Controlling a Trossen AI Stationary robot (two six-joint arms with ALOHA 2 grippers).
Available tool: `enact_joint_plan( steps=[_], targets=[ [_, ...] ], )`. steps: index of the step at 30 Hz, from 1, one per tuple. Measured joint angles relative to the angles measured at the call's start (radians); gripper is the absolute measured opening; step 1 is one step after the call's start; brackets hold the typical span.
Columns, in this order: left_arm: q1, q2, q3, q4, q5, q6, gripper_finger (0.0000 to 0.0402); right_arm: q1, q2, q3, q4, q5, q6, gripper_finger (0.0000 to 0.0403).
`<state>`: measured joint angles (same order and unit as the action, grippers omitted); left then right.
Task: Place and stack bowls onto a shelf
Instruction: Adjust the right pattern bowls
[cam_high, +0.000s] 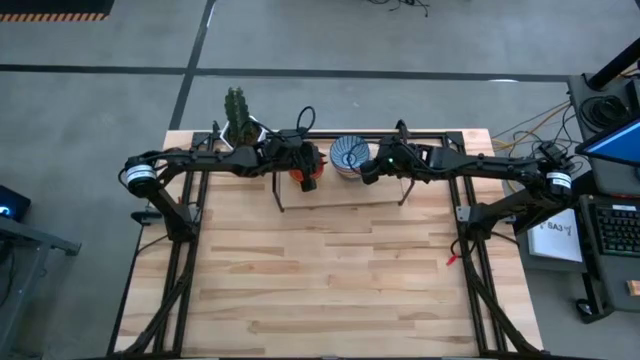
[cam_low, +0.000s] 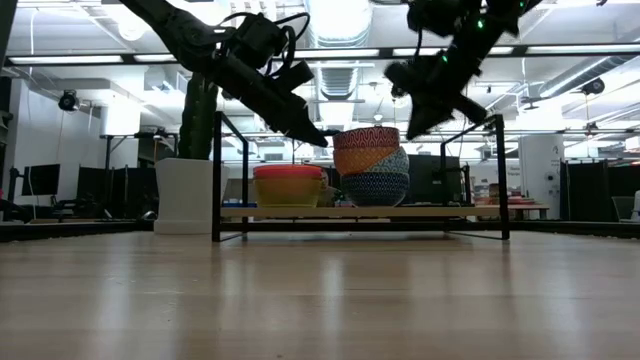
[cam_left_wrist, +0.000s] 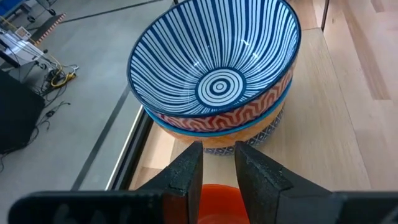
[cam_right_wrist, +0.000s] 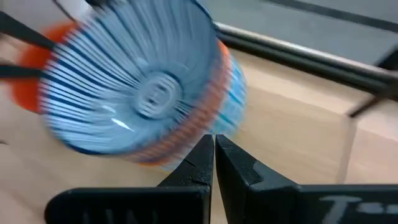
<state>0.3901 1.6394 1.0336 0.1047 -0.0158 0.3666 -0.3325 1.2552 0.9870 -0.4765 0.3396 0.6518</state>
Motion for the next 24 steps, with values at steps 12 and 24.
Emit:
enact_joint_plan(
  steps=[12,24],
  targets=[
    [0.001,0.000,-0.002,0.065,-0.050,-0.049,0.0010,-0.002,0.105,0.318,-0.319,0.012,0.037,0.0009],
    [0.005,0.050,-0.002,0.068,-0.047,-0.055,0.0000,-0.002,0.304,0.398,-0.483,0.023,0.135,0.0009]
  ],
)
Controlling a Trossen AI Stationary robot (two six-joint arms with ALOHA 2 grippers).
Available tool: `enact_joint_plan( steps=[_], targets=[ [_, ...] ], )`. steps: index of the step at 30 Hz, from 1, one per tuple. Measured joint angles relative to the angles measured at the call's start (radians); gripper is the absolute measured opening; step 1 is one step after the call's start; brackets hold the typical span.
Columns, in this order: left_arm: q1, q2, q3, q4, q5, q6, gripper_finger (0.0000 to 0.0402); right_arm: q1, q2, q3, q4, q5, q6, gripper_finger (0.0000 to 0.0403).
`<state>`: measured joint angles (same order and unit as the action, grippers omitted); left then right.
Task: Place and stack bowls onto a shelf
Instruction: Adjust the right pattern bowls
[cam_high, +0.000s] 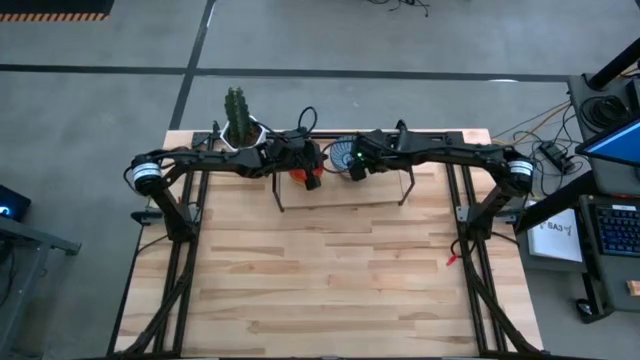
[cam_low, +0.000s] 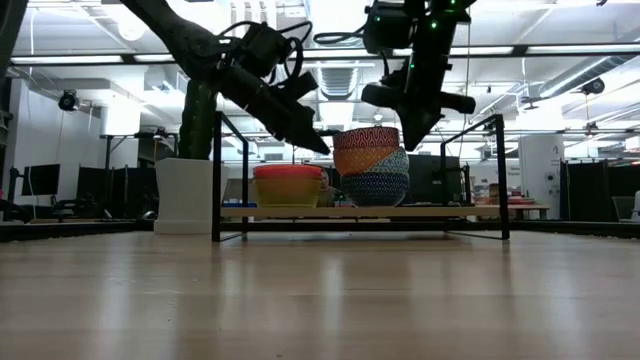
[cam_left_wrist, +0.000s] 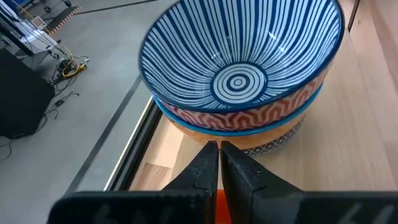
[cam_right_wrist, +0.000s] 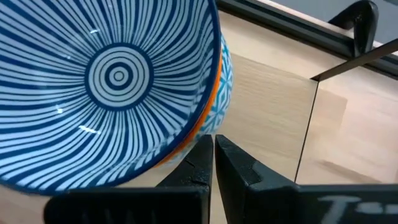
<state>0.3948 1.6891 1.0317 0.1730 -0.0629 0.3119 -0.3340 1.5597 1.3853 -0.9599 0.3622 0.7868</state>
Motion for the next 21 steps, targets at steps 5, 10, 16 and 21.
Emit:
enact_joint_plan(
  steps=[5,10,16,21],
  targets=[
    [0.000,0.009,0.000,0.013,0.001,0.003,0.0000,0.000,0.006,0.000,0.007,0.001,0.010,0.0009],
    [-0.001,0.006,0.000,0.032,0.011,0.000,0.0000,0.015,0.006,0.000,0.014,0.004,0.014,0.0009],
    [0.001,0.006,0.000,0.073,0.085,-0.036,0.0000,0.031,0.011,-0.004,0.016,0.006,0.019,0.0008],
    [-0.001,0.006,0.011,0.073,0.100,-0.038,0.0000,0.034,0.015,-0.031,0.033,-0.002,0.028,0.0008]
  ],
)
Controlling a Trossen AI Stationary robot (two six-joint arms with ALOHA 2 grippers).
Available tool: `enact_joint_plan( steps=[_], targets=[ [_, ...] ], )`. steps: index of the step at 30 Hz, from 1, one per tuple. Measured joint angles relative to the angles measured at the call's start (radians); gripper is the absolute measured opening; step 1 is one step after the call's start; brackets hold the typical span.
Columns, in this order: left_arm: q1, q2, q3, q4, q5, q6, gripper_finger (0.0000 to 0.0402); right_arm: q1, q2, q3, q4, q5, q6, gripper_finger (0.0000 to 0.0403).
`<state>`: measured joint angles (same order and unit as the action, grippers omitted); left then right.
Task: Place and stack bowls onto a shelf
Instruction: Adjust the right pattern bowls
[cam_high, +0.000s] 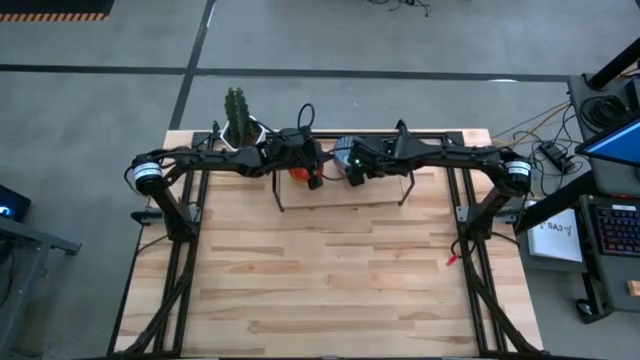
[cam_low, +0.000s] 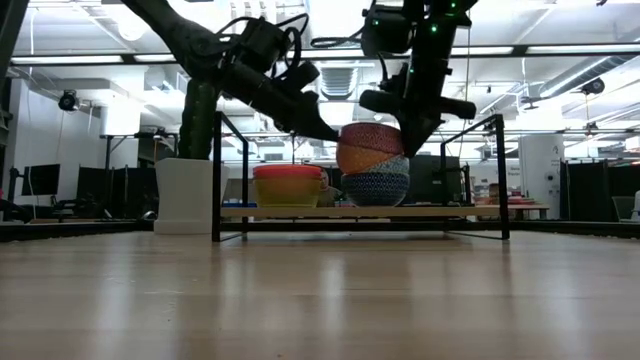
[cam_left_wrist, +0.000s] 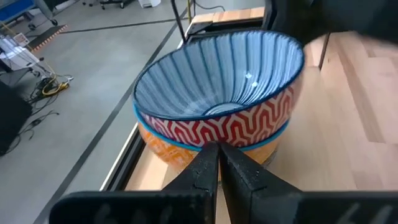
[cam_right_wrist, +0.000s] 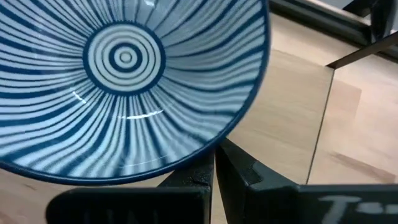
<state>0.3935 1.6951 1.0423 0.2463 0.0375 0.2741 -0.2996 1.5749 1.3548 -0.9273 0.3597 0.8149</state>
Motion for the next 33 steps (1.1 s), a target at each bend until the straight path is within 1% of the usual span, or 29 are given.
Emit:
enact_joint_plan(
  steps=[4,7,18,25,30,33],
  targets=[
    [-0.002,0.000,0.007,0.003,0.010,-0.003,0.0000,0.000,0.000,-0.031,0.031,-0.001,0.007,0.0008],
    [-0.002,0.000,0.007,0.001,0.010,-0.006,0.0000,0.001,0.000,-0.051,0.058,-0.023,0.005,0.0008],
    [-0.002,-0.002,0.007,-0.015,0.005,-0.018,0.0000,0.001,-0.007,-0.051,0.046,-0.023,-0.012,0.0008],
    [-0.002,-0.049,0.007,-0.064,0.001,-0.021,0.0000,0.020,-0.080,-0.051,0.010,-0.008,-0.035,0.0009],
    [-0.002,-0.081,0.007,-0.090,-0.001,-0.021,0.0000,0.068,-0.138,-0.054,0.015,0.031,-0.084,0.0009],
    [-0.007,-0.117,-0.002,-0.101,0.001,-0.022,0.0000,0.115,-0.168,-0.070,0.037,0.059,-0.144,0.0009]
  ],
)
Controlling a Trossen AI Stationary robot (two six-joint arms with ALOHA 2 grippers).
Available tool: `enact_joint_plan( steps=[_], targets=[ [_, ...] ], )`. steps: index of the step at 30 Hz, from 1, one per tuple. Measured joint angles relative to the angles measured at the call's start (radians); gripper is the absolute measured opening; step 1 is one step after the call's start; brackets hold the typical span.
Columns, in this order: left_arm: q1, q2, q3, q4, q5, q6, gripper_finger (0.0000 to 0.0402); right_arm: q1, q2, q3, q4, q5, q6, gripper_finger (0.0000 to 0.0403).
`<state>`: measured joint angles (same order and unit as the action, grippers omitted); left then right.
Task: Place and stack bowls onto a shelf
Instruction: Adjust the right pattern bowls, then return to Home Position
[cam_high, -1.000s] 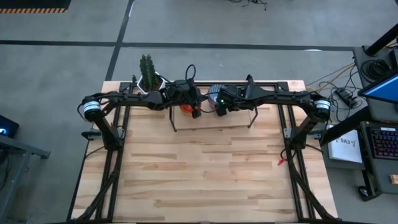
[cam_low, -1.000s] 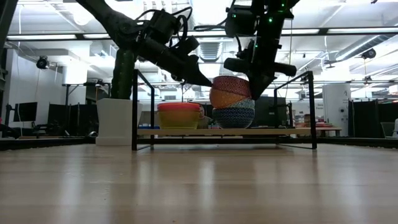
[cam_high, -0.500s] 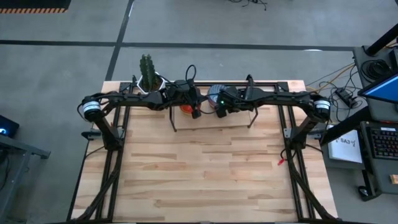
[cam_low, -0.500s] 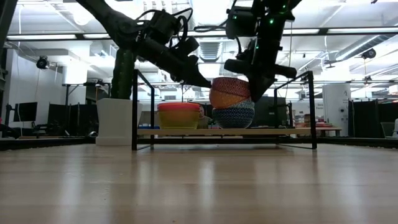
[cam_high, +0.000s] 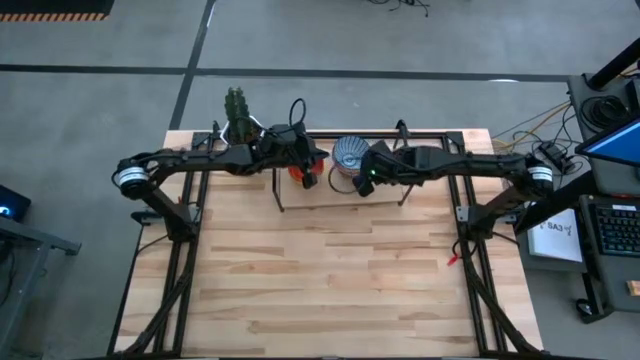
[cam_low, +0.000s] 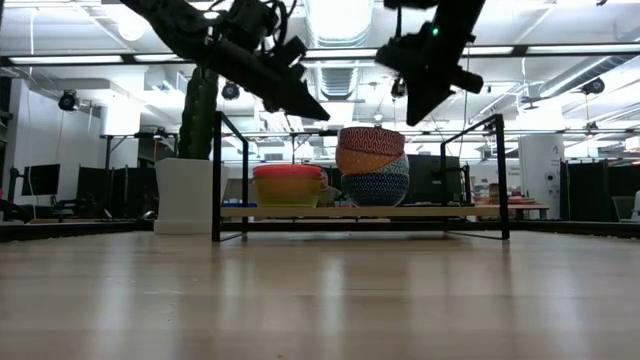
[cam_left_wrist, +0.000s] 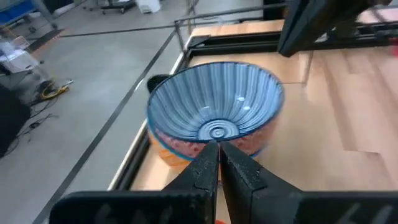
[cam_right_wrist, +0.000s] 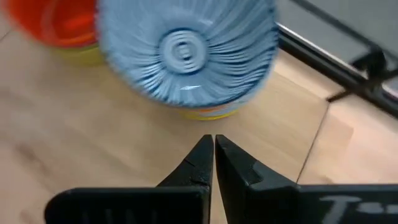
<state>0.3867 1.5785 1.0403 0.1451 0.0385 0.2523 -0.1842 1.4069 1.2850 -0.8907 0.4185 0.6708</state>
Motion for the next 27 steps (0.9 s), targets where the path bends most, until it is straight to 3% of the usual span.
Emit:
enact_joint_plan(
  steps=[4,8,12,15,21,27],
  targets=[
    [-0.011,-0.073,-0.040,-0.022,0.125,0.008,0.0000,0.063,-0.055,-0.082,0.145,-0.001,-0.114,0.0009],
    [-0.012,-0.191,-0.106,-0.016,0.238,-0.008,0.0000,0.088,-0.141,-0.221,0.379,-0.070,-0.272,0.0009],
    [-0.013,-0.303,-0.174,-0.015,0.237,-0.028,0.0000,0.087,-0.237,-0.358,0.583,-0.112,-0.305,0.0009],
    [-0.011,-0.344,-0.205,-0.010,0.208,-0.038,0.0000,0.075,-0.299,-0.418,0.638,-0.104,-0.286,0.0009],
    [-0.010,-0.338,-0.202,0.002,0.180,-0.052,0.0000,0.069,-0.372,-0.471,0.710,-0.051,-0.321,0.0009],
    [-0.011,-0.320,-0.160,-0.018,0.180,-0.099,0.0000,0.075,-0.363,-0.494,0.713,-0.007,-0.323,0.0009]
  ],
)
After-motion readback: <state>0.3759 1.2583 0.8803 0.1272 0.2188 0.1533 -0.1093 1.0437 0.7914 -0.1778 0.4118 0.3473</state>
